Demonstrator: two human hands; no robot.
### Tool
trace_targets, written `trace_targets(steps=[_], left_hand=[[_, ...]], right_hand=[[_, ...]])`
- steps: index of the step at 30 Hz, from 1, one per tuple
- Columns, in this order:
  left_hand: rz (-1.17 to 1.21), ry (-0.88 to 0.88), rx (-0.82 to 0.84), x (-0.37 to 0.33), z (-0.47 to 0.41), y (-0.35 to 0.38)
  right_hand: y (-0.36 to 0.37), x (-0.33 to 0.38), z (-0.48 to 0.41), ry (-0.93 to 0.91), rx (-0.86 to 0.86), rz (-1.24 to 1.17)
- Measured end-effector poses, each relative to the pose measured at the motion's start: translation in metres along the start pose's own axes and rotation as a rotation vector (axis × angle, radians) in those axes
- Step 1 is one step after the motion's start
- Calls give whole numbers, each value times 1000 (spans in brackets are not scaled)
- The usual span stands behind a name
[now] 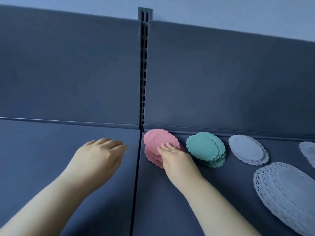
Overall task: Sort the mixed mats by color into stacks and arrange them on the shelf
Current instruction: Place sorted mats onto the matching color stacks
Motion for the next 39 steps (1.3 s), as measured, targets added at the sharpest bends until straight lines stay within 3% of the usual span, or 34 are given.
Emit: trace_targets(steps=[11,15,21,29,39], left_hand=[[152,61,-28,0,4,6],[174,76,-79,-14,0,-11],[182,86,-81,-58,2,-23],[169,58,-66,-194,14,-31],[243,39,-57,-412,9,-26]], right_hand=[[-10,11,5,59,-109,-64],[-20,11,26,8,-183,-142],[-40,-11,70,28,-165,-144],[-83,-78,166,-25,-182,-68],[-178,-225,312,209,-340,-147]])
Point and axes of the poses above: each hand's wrist, its own z-axis away from the middle knuckle, its own y-axis out of the palm, x = y × z, the point moved 4 cm from there along -z, towards the middle knuckle, and after that the axes turned 10 degrees about -x, right-handed, at the moved point
